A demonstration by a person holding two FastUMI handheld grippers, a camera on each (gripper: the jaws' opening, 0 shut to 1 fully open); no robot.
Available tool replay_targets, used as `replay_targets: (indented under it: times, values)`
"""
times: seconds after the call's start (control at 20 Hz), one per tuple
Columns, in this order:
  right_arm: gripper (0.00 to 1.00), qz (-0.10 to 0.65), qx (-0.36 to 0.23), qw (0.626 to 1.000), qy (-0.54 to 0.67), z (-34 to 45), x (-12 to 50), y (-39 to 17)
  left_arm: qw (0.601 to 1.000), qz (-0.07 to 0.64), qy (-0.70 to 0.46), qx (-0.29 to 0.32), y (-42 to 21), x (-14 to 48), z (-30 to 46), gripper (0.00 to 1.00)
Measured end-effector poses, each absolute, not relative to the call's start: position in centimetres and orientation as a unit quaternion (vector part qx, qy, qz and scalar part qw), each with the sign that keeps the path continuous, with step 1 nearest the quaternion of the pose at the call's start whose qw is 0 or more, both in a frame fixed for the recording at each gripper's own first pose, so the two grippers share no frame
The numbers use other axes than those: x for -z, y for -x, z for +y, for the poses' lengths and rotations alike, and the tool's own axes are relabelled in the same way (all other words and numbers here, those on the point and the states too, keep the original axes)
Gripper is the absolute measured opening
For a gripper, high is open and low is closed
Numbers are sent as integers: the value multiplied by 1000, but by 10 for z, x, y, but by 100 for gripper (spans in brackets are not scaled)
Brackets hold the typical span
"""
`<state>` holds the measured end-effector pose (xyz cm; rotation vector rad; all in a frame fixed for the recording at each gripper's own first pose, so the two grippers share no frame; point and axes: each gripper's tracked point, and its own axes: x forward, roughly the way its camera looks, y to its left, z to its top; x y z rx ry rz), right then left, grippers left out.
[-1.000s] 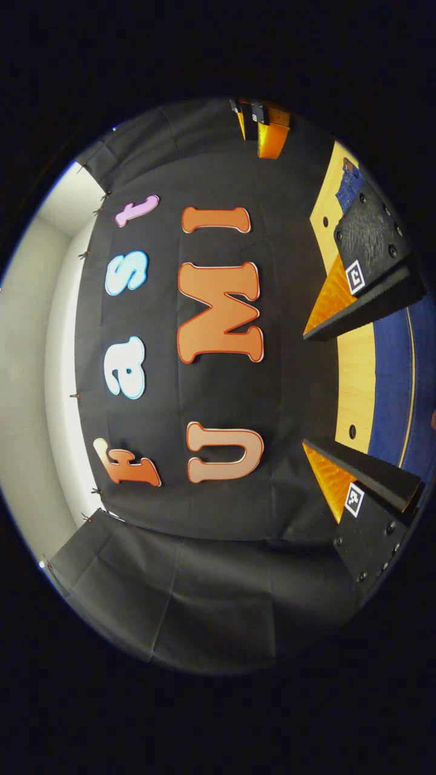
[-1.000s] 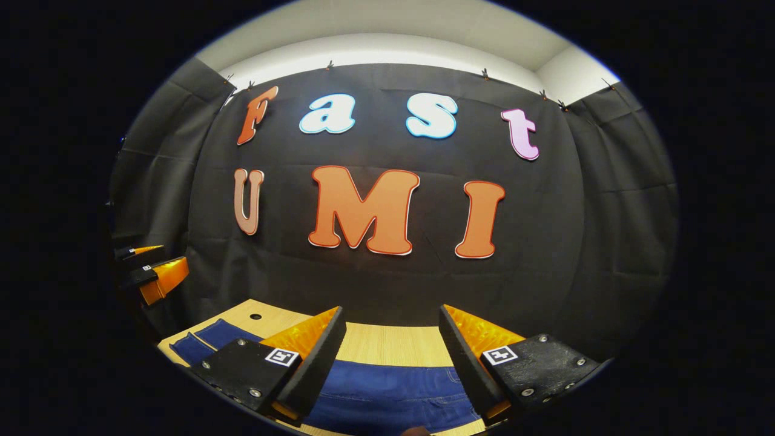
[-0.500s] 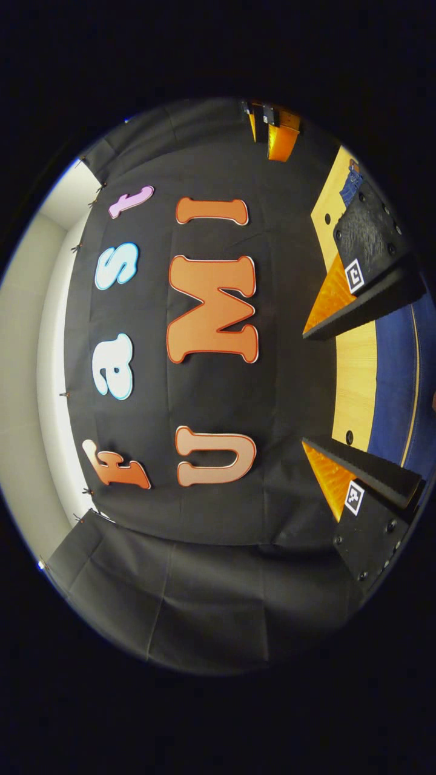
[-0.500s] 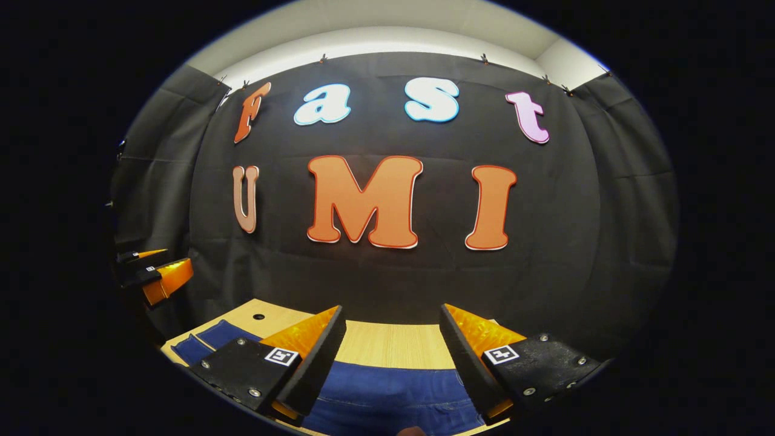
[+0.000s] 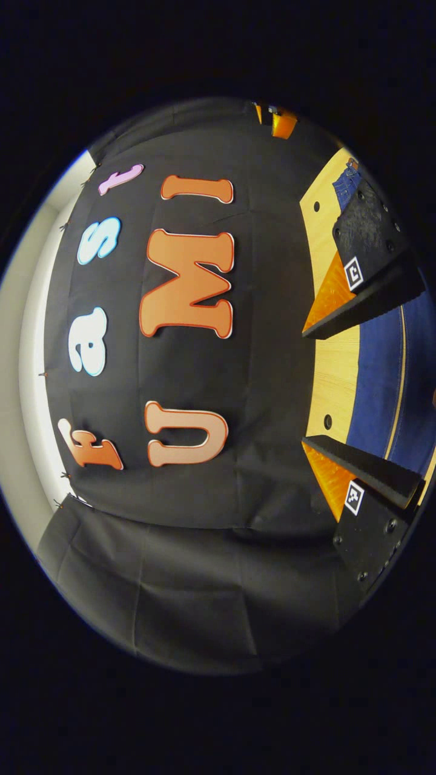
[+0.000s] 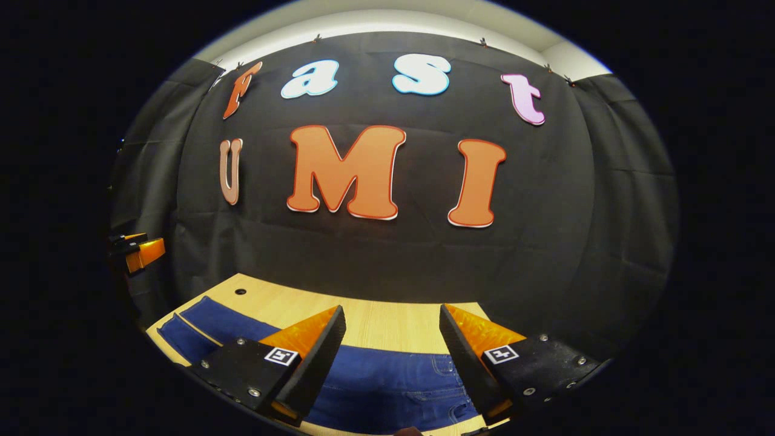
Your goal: Grasp the waist and the cuffs of the jeans and fold them to make the two legs overlap; first hold the waist and fold one-third of the jeans toward the cuffs, then hold the cuffs and fold the remaining one-third in the same direction to finish folding.
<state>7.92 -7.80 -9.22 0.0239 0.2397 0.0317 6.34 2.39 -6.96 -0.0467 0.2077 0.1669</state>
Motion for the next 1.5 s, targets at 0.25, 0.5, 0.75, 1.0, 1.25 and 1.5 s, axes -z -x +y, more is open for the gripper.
replay_targets:
  times: [0.25, 0.5, 0.75, 1.0, 1.25, 1.5]
  values:
    - [96, 182, 5, 981, -63, -108, 137, -76, 975, 179, 48, -120, -43, 121, 50, 97]
    - [96, 239, 21, 961, -139, -132, 174, -70, 967, 202, 65, -141, -25, 141, 74, 95]
    - [96, 302, 20, 930, -207, -141, 216, -54, 948, 226, 135, -179, -5, 166, 107, 97]
    - [97, 351, 68, 883, -304, -151, 259, -33, 904, 293, 250, -184, 13, 227, 127, 97]
    - [97, 367, 109, 835, -395, -159, 290, -26, 863, 326, 330, -199, 30, 266, 158, 98]
    - [97, 382, 132, 811, -424, -160, 311, -21, 811, 370, 384, -239, 66, 314, 196, 98]
